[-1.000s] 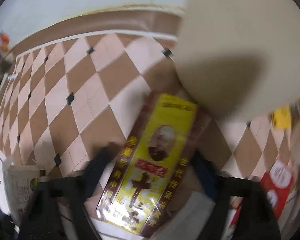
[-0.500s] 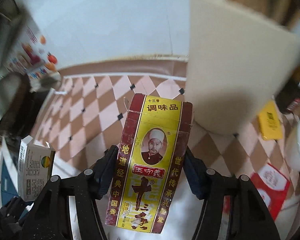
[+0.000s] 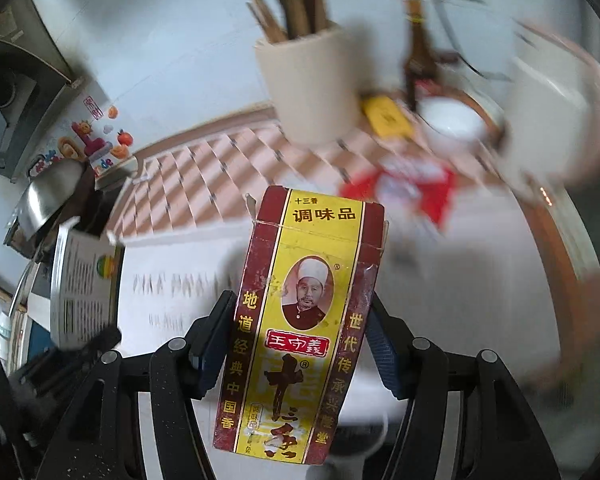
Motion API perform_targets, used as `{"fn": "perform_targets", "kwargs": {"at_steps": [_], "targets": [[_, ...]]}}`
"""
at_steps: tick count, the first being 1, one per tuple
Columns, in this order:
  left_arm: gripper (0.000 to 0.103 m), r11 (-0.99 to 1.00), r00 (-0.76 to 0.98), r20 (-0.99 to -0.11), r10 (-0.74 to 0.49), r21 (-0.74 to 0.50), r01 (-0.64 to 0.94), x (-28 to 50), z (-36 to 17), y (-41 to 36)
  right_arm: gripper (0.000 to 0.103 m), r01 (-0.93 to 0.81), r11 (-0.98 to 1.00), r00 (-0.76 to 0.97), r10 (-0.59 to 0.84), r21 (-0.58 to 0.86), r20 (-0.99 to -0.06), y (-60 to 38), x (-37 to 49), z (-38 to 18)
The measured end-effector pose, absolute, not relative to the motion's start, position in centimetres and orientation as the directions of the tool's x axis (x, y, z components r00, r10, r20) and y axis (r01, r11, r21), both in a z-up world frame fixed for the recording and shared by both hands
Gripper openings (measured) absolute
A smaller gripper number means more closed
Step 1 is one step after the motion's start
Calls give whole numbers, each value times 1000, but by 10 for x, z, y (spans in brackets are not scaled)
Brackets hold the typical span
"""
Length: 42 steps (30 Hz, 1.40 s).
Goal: Collect trash
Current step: 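Carry both boxes over the grey bin and open both tools to drop them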
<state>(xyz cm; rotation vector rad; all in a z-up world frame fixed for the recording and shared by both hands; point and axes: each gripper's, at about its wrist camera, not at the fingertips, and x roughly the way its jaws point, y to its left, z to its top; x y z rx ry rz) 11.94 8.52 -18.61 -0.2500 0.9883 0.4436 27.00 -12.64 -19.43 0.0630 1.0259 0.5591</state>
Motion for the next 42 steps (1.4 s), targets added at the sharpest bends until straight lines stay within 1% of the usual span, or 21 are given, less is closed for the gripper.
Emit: {"fn": "perform_targets", "kwargs": {"at_steps": [4,7,9,12,15,18,21,23,24,26,27,28,29,32,33,34,35,36,37,42], "targets": [[23,916,457,-878,140,-60,-396,84,-206,56,64,-333,890,365,425,311,-828,-182,199,-226],[23,934,390,-920,27,-115,-337,56,-238,29,64,-284,911,319,384,299,-866,-214,151,-260],[22,939,319,-947,-34,-139,-315,38,-270,11,64,-256,922,266,356,291,-896,-231,125,-291],[22,935,192,-975,-108,-165,-314,20,-328,-6,64,-212,937,176,316,277,-932,-253,97,-348],[22,926,87,-982,-167,-186,-329,14,-395,-17,64,-165,941,90,314,297,-945,-269,84,-416],[22,901,13,-969,-246,-233,-367,21,-468,-22,64,-133,935,30,335,328,-942,-271,83,-489],[22,883,-36,-955,-295,-258,-393,40,-546,-27,64,-130,930,2,346,343,-938,-266,92,-572],[22,882,-55,-950,-307,-262,-391,59,-592,-30,64,-124,927,-25,352,353,-936,-261,103,-624],[22,888,-67,-952,-300,-252,-384,68,-613,-31,64,-123,928,-47,350,353,-936,-259,110,-662],[22,897,-82,-954,-289,-239,-372,85,-653,-35,64,-119,928,-79,346,354,-935,-252,121,-705],[22,903,-87,-957,-277,-229,-363,94,-671,-36,64,-103,927,-103,350,360,-931,-250,127,-738],[22,911,-92,-961,-259,-211,-355,100,-687,-37,64,-103,928,-117,346,357,-931,-247,130,-753],[22,915,-95,-963,-251,-204,-348,105,-701,-37,64,-104,931,-141,335,351,-931,-243,136,-781],[24,925,-107,-974,-199,-150,-349,115,-738,-35,65,-100,933,-177,326,346,-929,-233,149,-827],[31,925,-102,-976,-192,-146,-352,101,-745,-33,66,-104,932,-187,323,346,-928,-230,152,-838],[52,925,-98,-979,-179,-133,-356,99,-750,-31,72,-113,935,-194,311,336,-930,-228,155,-847],[66,927,-95,-983,-154,-110,-357,99,-754,-31,87,-119,936,-197,303,330,-932,-225,156,-851],[91,931,-89,-989,-118,-79,-357,96,-755,-29,95,-123,938,-193,298,324,-935,-221,158,-853],[98,932,-84,-992,-93,-57,-357,95,-756,-28,101,-126,940,-187,291,317,-938,-221,157,-850],[98,924,-96,-995,-25,14,-381,79,-754,-14,103,-171,955,-130,220,241,-967,-216,159,-833]]}}
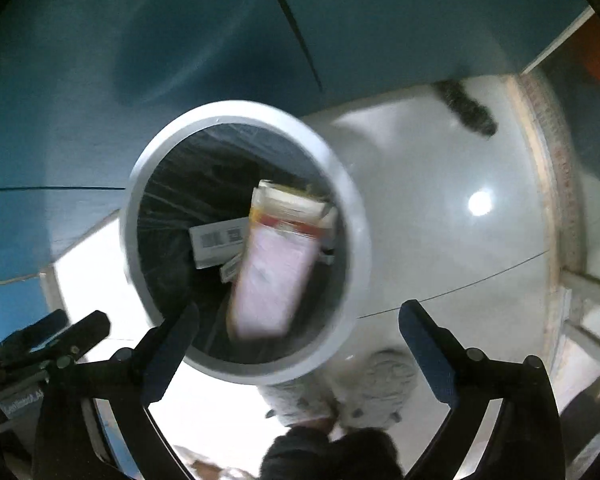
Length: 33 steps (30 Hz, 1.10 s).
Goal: Collect trash
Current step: 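Carry both boxes over the grey bin and open both tools to drop them, then move both tools back up to the counter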
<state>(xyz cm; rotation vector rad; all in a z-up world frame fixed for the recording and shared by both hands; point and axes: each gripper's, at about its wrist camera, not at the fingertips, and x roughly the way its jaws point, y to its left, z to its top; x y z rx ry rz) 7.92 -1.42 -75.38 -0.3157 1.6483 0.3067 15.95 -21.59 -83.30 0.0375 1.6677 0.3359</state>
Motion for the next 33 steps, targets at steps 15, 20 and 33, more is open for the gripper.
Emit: {"fn": "perform_targets", "kwargs": {"at_steps": [15,20,33], "targets": [[98,905,12,-998,58,48,-422,43,-651,-22,103,-314,945,42,112,94,-993,-214,123,-697],[98,909,39,-998,58,36,-415,33,-596,-29,103,-291,952,93,130,98,-987,-228,119,-625],[98,917,116,-992,46,-4,-398,-2,-412,-51,103,-319,938,152,190,134,-970,-260,79,-418]]}}
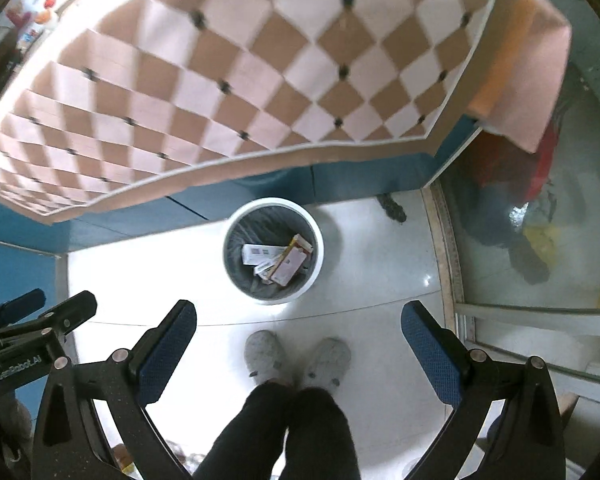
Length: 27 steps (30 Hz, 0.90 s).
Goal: Collect trash
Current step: 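Move both tools back up to the counter, then grasp the white tissue with the left tool while the right tool grasps the red sugar bag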
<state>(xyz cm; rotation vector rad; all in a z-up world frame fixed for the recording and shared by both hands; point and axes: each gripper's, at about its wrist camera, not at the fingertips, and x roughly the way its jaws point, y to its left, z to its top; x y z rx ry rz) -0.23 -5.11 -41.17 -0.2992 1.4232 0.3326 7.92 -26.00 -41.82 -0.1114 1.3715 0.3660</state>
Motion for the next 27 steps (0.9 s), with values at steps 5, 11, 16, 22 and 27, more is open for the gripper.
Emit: {"fn": "perform_targets", "kwargs": {"at_steps": [5,11,16,22,27], "targets": [[98,920,158,-987,38,-27,-392,-16,-352,-59,103,-332,929,174,230,163,-957,-270,61,-342],[98,925,228,-974,9,-78,-372,-29,-289,-67,103,-350,921,218,261,174,-940,-280,39,-263],[98,934,320,-943,92,-29,-355,-31,-236,-67,103,-308,924,267,314,228,-911,-294,38,-216],[98,907,396,-895,206,22,-421,1,-194,-43,103,-243,920,288,372,308,-883,-302,77,-188],[98,850,371,-875,313,83,-521,54,-187,-11,103,-191,901,265,429,389,-863,-292,163,-191]]}}
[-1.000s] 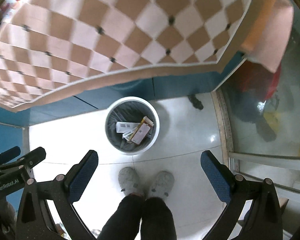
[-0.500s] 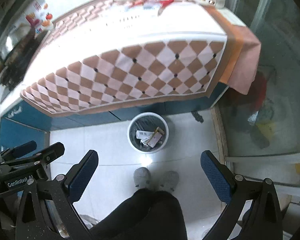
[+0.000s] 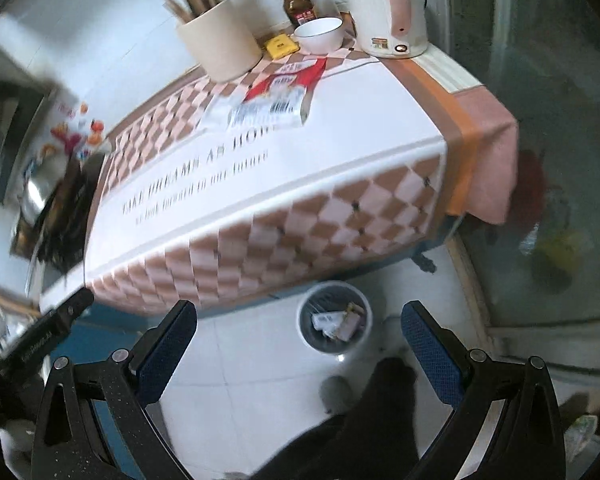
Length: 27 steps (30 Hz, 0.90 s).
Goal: Collect trash
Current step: 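Grasp the white tissue with the left tool while the right tool grasps the red sugar bag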
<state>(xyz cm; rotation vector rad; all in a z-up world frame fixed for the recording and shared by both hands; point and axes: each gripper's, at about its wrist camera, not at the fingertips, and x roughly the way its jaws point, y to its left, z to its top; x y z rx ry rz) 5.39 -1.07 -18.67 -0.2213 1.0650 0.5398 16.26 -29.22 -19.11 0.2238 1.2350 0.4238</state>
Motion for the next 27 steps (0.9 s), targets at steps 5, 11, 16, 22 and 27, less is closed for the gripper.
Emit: {"fn": "perform_targets", "kwargs": {"at_steps": [5,11,16,22,27], "targets": [[98,775,289,-873,392,144,-615,123,-198,24,103,-144,894,230,447,424,-865,-256,275,-228],[98,661,143,-889,435,208,-721,196,-222,70,103,-87,913,140,408,399,-902,-193,429,-290],[98,600,67,-907,415,217,-770,249,-246,104,93,-122,951,115,297,283,-948,-132,492,-330],[98,615,75,-954,290,125,-778,307,-277,123,70,-254,963,250,153,87,-956,-78,504,-334],[97,644,153,-982,114,-44,-764,355,-302,123,19,-284,955,307,171,81,-936,-90,513,-335]]}}
